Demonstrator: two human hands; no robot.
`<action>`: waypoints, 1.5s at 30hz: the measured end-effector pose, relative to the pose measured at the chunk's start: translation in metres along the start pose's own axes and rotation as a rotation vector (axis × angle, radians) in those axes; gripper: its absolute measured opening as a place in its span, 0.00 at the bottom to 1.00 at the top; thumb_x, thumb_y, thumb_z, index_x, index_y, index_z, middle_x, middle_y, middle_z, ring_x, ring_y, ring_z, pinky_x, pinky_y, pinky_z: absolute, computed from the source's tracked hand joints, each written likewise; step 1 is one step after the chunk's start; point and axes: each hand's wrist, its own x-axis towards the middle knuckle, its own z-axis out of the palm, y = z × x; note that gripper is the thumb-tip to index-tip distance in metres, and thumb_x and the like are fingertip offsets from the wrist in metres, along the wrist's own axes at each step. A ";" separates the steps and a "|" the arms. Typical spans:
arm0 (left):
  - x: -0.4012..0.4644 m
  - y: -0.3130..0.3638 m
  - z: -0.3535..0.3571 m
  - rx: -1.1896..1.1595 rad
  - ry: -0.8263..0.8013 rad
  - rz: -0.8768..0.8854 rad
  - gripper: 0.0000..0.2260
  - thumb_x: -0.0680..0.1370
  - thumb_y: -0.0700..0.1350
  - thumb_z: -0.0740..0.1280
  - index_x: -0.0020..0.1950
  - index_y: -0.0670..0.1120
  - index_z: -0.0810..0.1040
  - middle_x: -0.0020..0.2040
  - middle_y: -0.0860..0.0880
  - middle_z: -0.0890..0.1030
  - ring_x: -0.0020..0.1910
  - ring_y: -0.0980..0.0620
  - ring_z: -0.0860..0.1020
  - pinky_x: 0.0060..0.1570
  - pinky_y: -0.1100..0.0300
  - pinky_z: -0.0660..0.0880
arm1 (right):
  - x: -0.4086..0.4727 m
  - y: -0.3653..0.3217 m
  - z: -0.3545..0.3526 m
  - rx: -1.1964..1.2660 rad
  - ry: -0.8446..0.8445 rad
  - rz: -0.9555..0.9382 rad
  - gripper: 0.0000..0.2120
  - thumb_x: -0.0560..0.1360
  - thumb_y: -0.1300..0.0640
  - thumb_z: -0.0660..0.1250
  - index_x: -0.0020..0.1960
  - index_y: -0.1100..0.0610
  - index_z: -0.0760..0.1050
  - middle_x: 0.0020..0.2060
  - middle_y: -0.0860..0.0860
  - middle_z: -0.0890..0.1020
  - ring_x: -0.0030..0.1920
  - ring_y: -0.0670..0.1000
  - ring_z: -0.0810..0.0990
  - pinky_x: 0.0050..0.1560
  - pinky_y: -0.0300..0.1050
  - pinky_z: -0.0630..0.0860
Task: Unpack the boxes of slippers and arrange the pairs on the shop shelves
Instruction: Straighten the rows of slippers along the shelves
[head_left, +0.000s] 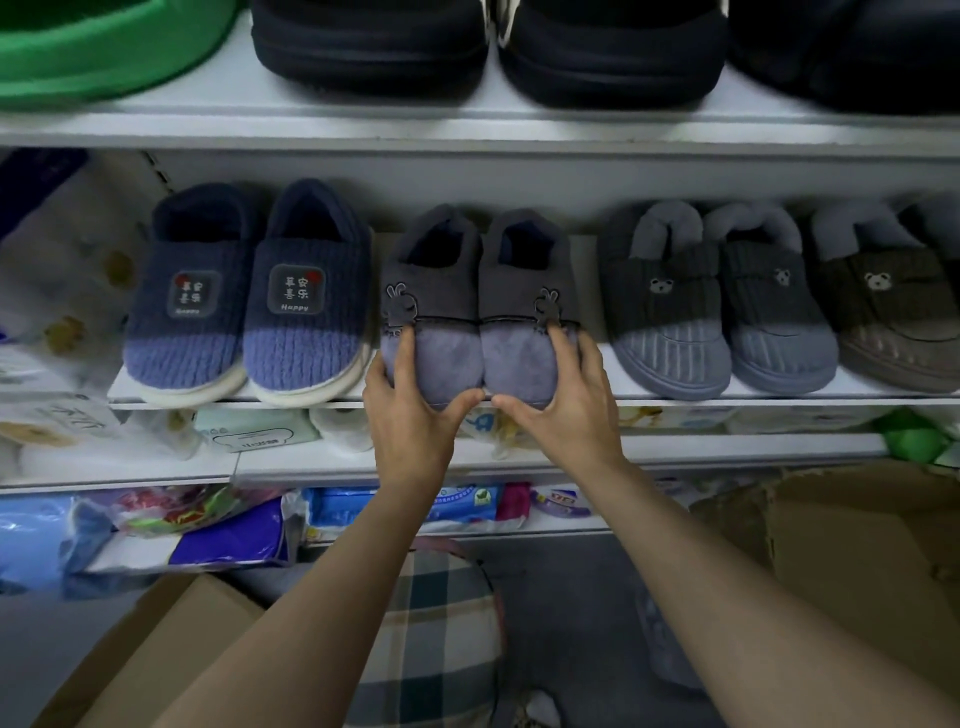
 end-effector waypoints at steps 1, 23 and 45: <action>0.000 0.002 0.000 0.009 -0.002 -0.001 0.45 0.68 0.61 0.76 0.79 0.51 0.60 0.70 0.39 0.67 0.69 0.40 0.66 0.68 0.44 0.69 | 0.000 -0.001 -0.004 -0.003 -0.016 -0.004 0.48 0.67 0.34 0.75 0.79 0.48 0.59 0.79 0.55 0.58 0.77 0.57 0.62 0.71 0.56 0.70; -0.062 0.176 0.181 0.001 -0.138 0.001 0.47 0.67 0.62 0.77 0.80 0.50 0.60 0.79 0.38 0.56 0.77 0.39 0.57 0.74 0.48 0.59 | 0.038 0.194 -0.163 -0.136 0.087 0.116 0.43 0.71 0.41 0.75 0.78 0.55 0.61 0.79 0.62 0.57 0.78 0.64 0.56 0.74 0.59 0.61; -0.062 0.157 0.182 0.063 -0.012 -0.024 0.46 0.66 0.63 0.76 0.79 0.51 0.62 0.74 0.34 0.63 0.73 0.35 0.63 0.72 0.43 0.63 | 0.043 0.186 -0.148 -0.060 0.048 0.110 0.48 0.65 0.34 0.76 0.78 0.44 0.57 0.77 0.58 0.58 0.75 0.62 0.61 0.67 0.57 0.70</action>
